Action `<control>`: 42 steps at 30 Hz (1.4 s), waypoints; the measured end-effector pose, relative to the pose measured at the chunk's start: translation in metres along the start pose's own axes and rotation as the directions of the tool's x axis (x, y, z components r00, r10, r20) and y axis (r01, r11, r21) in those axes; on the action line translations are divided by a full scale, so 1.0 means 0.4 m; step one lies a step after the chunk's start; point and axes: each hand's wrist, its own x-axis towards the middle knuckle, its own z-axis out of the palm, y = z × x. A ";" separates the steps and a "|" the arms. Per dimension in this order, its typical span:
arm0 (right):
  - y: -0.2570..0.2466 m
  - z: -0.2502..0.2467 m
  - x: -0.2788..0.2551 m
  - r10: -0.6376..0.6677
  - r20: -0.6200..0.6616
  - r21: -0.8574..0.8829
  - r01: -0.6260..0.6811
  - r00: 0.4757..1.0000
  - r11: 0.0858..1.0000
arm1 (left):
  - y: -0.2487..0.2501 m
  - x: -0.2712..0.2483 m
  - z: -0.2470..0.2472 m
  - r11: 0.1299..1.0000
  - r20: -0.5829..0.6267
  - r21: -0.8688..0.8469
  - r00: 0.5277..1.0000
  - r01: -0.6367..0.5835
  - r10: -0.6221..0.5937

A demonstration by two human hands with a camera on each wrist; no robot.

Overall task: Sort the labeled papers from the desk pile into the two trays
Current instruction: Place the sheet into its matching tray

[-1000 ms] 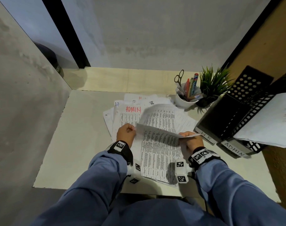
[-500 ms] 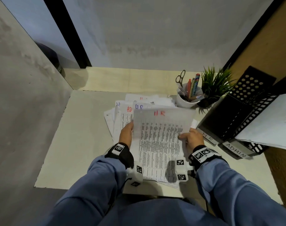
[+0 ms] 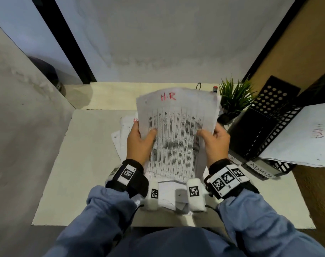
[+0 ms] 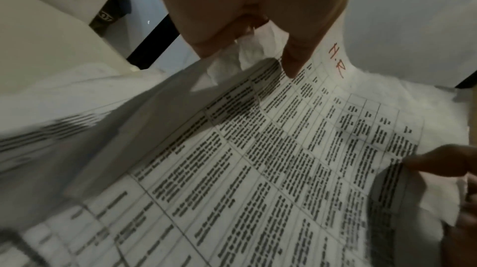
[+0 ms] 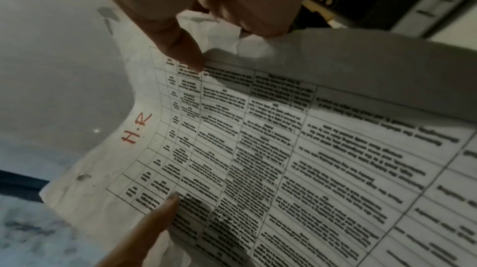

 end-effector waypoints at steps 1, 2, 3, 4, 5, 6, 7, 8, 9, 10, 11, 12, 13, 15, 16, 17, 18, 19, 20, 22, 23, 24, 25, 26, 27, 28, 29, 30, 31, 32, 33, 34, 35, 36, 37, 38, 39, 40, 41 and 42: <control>0.019 0.001 -0.010 0.055 -0.007 -0.033 -0.055 0.998 0.998 | -0.029 -0.007 -0.006 0.999 0.011 0.015 0.999 0.052 -0.052; 0.039 0.000 -0.023 0.124 -0.014 -0.053 -0.124 0.992 0.991 | -0.056 -0.015 -0.010 0.992 0.024 0.031 0.992 0.125 -0.126; 0.060 -0.004 -0.032 0.187 -0.026 -0.064 -0.189 0.982 0.980 | -0.087 -0.023 -0.017 0.983 0.043 0.039 0.982 0.181 -0.183; 0.076 -0.009 -0.040 0.230 -0.037 -0.073 -0.232 0.973 0.970 | -0.107 -0.034 -0.020 0.974 0.064 0.059 0.972 0.221 -0.224; 0.086 -0.017 -0.041 0.247 -0.046 -0.081 -0.250 0.968 0.965 | -0.113 -0.044 -0.020 0.969 0.084 0.075 0.966 0.237 -0.243; 0.080 -0.023 -0.038 0.249 -0.053 -0.074 -0.253 0.967 0.965 | -0.110 -0.045 -0.018 0.968 0.093 0.093 0.966 0.231 -0.240; 0.069 -0.031 -0.030 0.225 -0.058 -0.063 -0.229 0.973 0.971 | -0.098 -0.040 -0.014 0.969 0.073 0.113 0.970 0.222 -0.230; 0.056 -0.041 -0.019 0.190 -0.064 -0.040 -0.193 0.980 0.980 | -0.078 -0.028 -0.006 0.970 0.046 0.122 0.975 0.209 -0.216; 0.042 -0.054 -0.006 0.160 -0.065 -0.007 -0.161 0.985 0.987 | -0.048 -0.020 0.004 0.978 0.042 0.105 0.982 0.179 -0.184; 0.026 -0.071 0.004 0.136 -0.069 0.027 -0.134 0.988 0.991 | -0.016 -0.008 0.018 0.990 0.064 0.066 0.989 0.128 -0.133; 0.011 -0.091 0.014 0.116 -0.068 0.047 -0.113 0.991 0.993 | 0.030 -0.004 0.036 0.997 0.094 0.047 0.993 0.065 -0.069; 0.010 -0.116 0.025 0.101 -0.070 0.039 -0.099 0.992 0.994 | 0.072 0.002 0.055 0.999 0.128 0.055 0.992 0.000 -0.007; 0.016 -0.144 0.034 0.092 -0.074 0.010 -0.092 0.993 0.996 | 0.121 0.006 0.077 0.994 0.149 0.088 0.988 -0.062 0.049; 0.057 -0.206 0.054 0.051 -0.117 -0.236 -0.078 0.992 0.969 | 0.206 0.023 0.130 0.965 0.210 0.170 0.964 -0.200 0.162; 0.082 -0.235 0.064 0.032 -0.125 -0.448 -0.085 0.992 0.890 | 0.237 0.035 0.160 0.920 0.248 0.250 0.939 -0.301 0.240; 0.109 -0.262 0.071 0.028 -0.107 -0.652 -0.091 0.994 0.753 | 0.267 0.045 0.193 0.851 0.297 0.338 0.904 -0.402 0.309; 0.134 -0.283 0.075 0.034 -0.074 -0.797 -0.079 0.997 0.599 | 0.284 0.057 0.227 0.777 0.348 0.408 0.869 -0.479 0.352; 0.153 -0.298 0.071 0.057 -0.028 -0.881 -0.052 0.998 0.469 | 0.302 0.066 0.266 0.715 0.399 0.457 0.840 -0.529 0.366; 0.167 -0.309 0.064 0.090 0.015 -0.929 -0.020 0.996 0.369 | 0.316 0.073 0.305 0.657 0.441 0.495 0.816 -0.568 0.373; 0.183 -0.318 0.049 0.133 0.062 -0.964 0.025 0.989 0.264 | 0.344 0.075 0.391 0.554 0.498 0.543 0.773 -0.631 0.392; 0.189 -0.320 0.045 0.133 0.071 -0.968 0.037 0.989 0.248 | 0.351 0.077 0.432 0.511 0.524 0.563 0.759 -0.650 0.388; 0.193 -0.319 0.042 0.121 0.075 -0.968 0.043 0.990 0.245 | 0.352 0.084 0.474 0.477 0.553 0.580 0.749 -0.661 0.365; 0.193 -0.318 0.040 0.108 0.072 -0.968 0.044 0.992 0.248 | 0.350 0.091 0.514 0.454 0.579 0.592 0.744 -0.666 0.335; 0.194 -0.317 0.040 0.097 0.071 -0.966 0.044 0.993 0.256 | 0.347 0.097 0.552 0.440 0.599 0.606 0.744 -0.663 0.297; 0.195 -0.316 0.039 0.091 0.077 -0.963 0.050 0.993 0.263 | 0.348 0.098 0.587 0.426 0.616 0.614 0.741 -0.664 0.267; 0.192 -0.317 0.037 0.092 0.084 -0.961 0.056 0.992 0.270 | 0.344 0.100 0.620 0.407 0.630 0.624 0.738 -0.667 0.242; 0.190 -0.318 0.035 0.098 0.089 -0.959 0.059 0.991 0.277 | 0.339 0.098 0.647 0.385 0.642 0.635 0.735 -0.669 0.217; 0.191 -0.321 0.035 0.101 0.091 -0.957 0.059 0.991 0.285 | 0.325 0.098 0.670 0.362 0.653 0.653 0.737 -0.665 0.175; 0.194 -0.324 0.037 0.104 0.095 -0.953 0.061 0.990 0.296 | 0.309 0.096 0.684 0.344 0.659 0.678 0.744 -0.650 0.109; 0.195 -0.327 0.038 0.103 0.104 -0.949 0.068 0.989 0.306 | 0.287 0.096 0.693 0.321 0.658 0.708 0.753 -0.629 0.023; 0.197 -0.329 0.039 0.105 0.113 -0.945 0.074 0.988 0.318 | 0.264 0.093 0.695 0.293 0.649 0.740 0.758 -0.605 -0.072; 0.199 -0.333 0.040 0.108 0.123 -0.941 0.081 0.987 0.329 | 0.241 0.092 0.696 0.264 0.635 0.764 0.759 -0.589 -0.146; 0.201 -0.337 0.040 0.112 0.129 -0.936 0.084 0.985 0.341 | 0.222 0.090 0.694 0.244 0.621 0.779 0.762 -0.577 -0.184; 0.203 -0.342 0.038 0.115 0.134 -0.933 0.087 0.984 0.350 | 0.208 0.089 0.693 0.235 0.605 0.793 0.773 -0.562 -0.192; 0.204 -0.345 0.037 0.114 0.137 -0.930 0.088 0.984 0.357 | 0.204 0.086 0.691 0.241 0.590 0.801 0.788 -0.547 -0.174; 0.206 -0.347 0.035 0.112 0.138 -0.927 0.088 0.984 0.365 | 0.204 0.086 0.693 0.258 0.579 0.806 0.802 -0.534 -0.149; 0.210 -0.348 0.035 0.106 0.141 -0.923 0.092 0.984 0.373 | 0.208 0.087 0.695 0.283 0.569 0.805 0.815 -0.522 -0.114; 0.214 -0.349 0.033 0.103 0.143 -0.920 0.094 0.984 0.380 | 0.214 0.088 0.698 0.317 0.555 0.802 0.828 -0.506 -0.082; 0.219 -0.350 0.033 0.101 0.144 -0.917 0.095 0.984 0.388 | 0.223 0.089 0.700 0.356 0.542 0.795 0.839 -0.492 -0.052; 0.222 -0.349 0.031 0.099 0.142 -0.914 0.092 0.985 0.394 | 0.231 0.092 0.703 0.393 0.530 0.786 0.847 -0.477 -0.032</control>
